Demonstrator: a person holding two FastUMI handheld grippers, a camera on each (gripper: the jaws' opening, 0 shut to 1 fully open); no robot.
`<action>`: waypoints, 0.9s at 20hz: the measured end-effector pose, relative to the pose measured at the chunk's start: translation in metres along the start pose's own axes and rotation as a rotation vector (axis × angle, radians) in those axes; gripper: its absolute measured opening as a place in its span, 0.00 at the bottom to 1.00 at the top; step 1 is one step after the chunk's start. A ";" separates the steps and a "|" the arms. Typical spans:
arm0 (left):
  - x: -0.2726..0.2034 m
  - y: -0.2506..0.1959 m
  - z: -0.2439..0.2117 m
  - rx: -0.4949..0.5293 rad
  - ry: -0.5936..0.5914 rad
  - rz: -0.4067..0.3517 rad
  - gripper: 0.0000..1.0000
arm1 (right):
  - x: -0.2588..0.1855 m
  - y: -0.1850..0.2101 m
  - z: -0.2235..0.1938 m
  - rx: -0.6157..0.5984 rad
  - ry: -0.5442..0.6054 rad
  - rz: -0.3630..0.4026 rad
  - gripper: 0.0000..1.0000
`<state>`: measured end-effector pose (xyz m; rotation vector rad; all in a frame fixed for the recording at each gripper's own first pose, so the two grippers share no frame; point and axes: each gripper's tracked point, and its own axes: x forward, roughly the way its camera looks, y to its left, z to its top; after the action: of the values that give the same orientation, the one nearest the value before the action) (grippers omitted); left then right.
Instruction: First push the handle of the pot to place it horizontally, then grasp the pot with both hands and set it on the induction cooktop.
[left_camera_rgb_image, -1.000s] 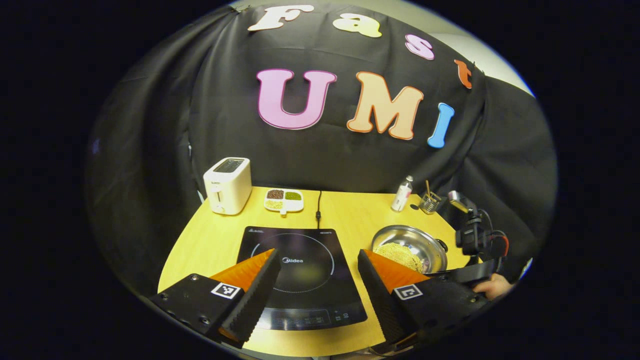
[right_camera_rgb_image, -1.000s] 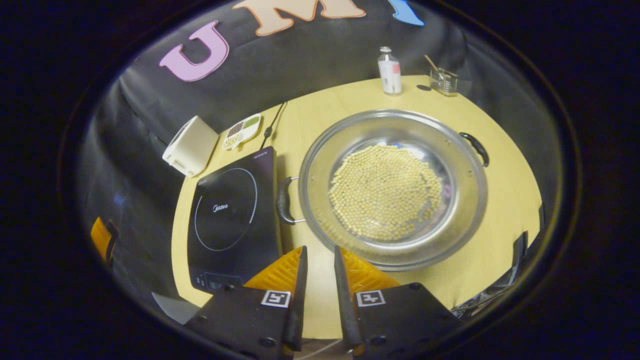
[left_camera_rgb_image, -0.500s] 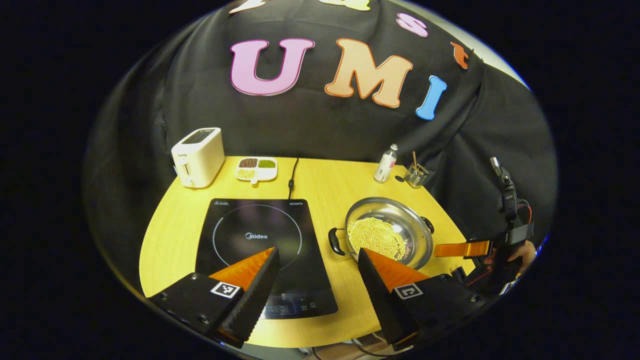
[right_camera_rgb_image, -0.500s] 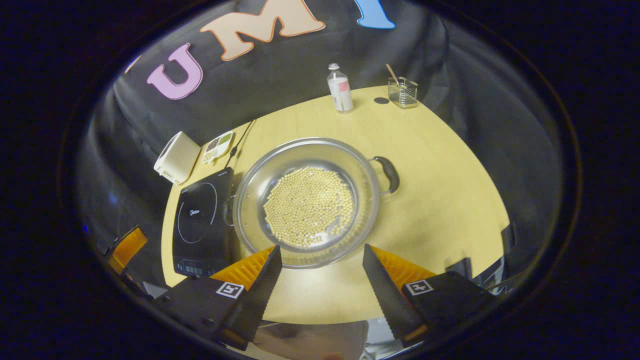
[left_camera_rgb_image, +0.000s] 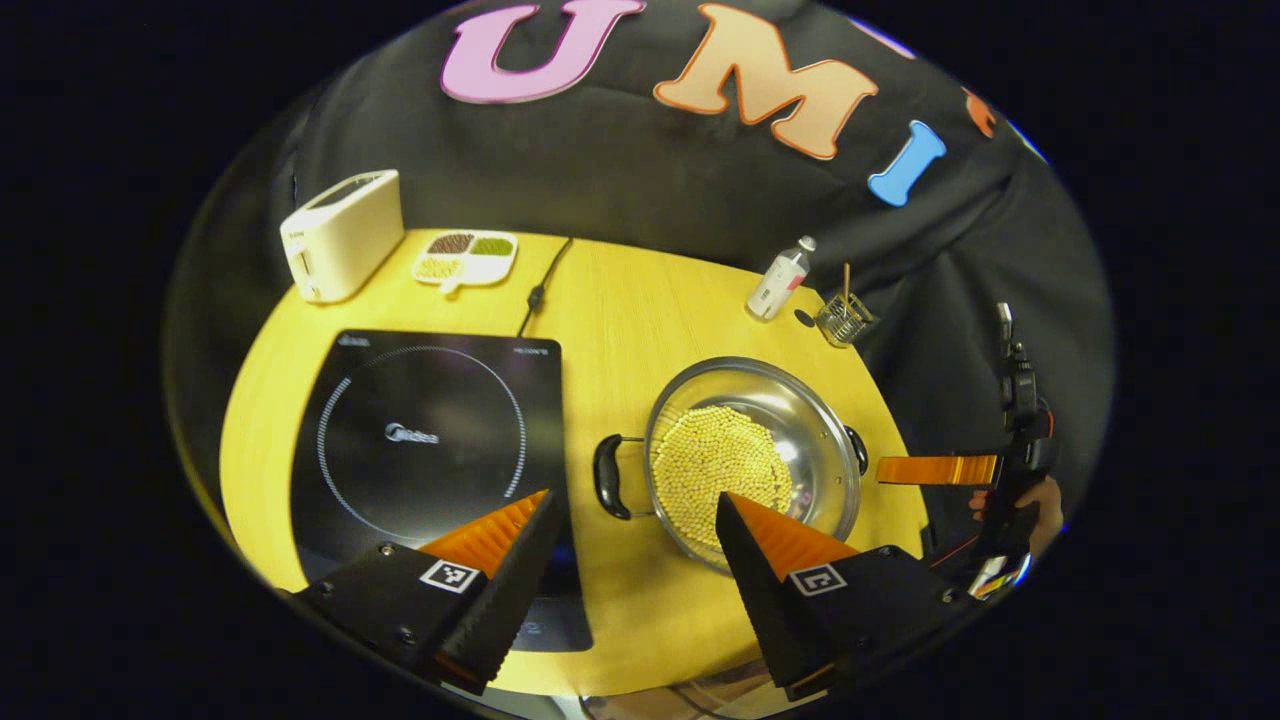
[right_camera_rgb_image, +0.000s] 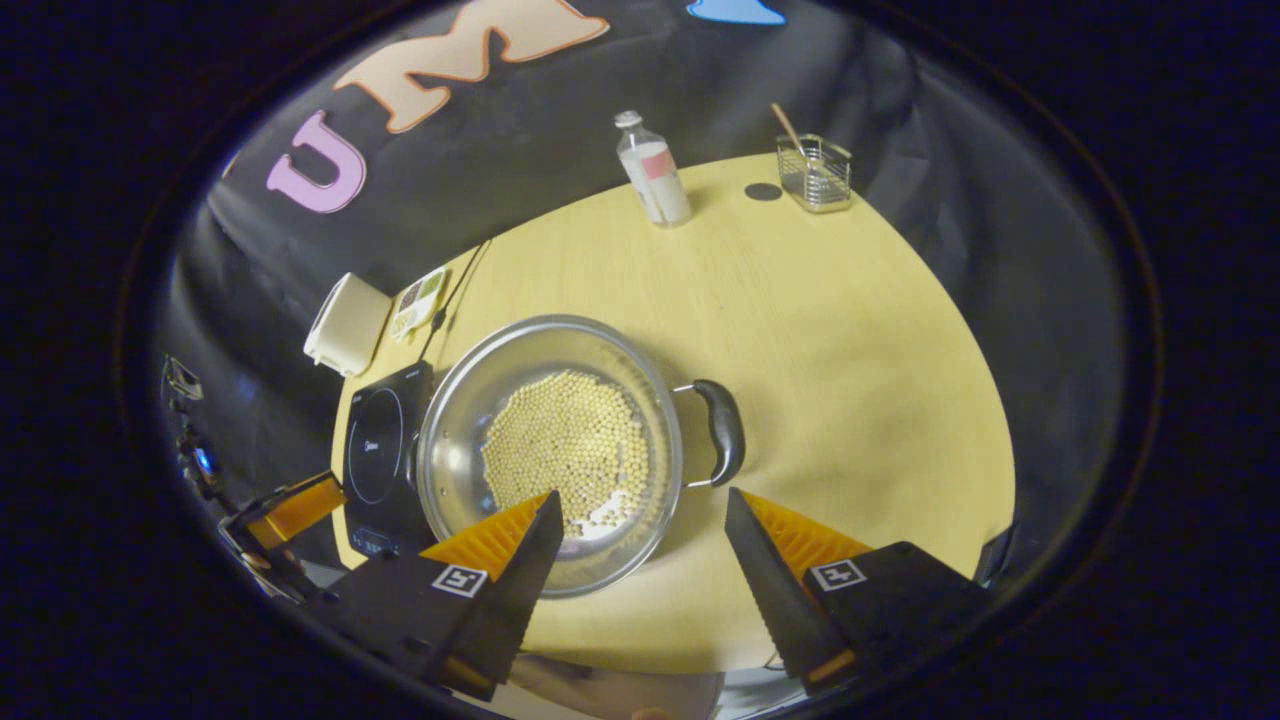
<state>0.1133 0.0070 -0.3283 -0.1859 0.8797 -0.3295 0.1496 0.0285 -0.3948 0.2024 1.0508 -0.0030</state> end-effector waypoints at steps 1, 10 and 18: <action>0.011 0.002 -0.001 -0.022 0.020 -0.002 0.96 | 0.005 -0.007 0.005 -0.004 0.013 0.004 0.94; 0.072 0.015 -0.012 -0.114 0.179 0.060 0.97 | 0.058 -0.025 0.025 0.021 0.143 0.130 0.94; 0.107 0.011 -0.019 -0.071 0.274 0.083 0.96 | 0.091 -0.011 0.010 -0.008 0.244 0.245 0.90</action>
<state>0.1643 -0.0215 -0.4206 -0.1711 1.1679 -0.2496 0.2023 0.0243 -0.4708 0.3295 1.2629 0.2519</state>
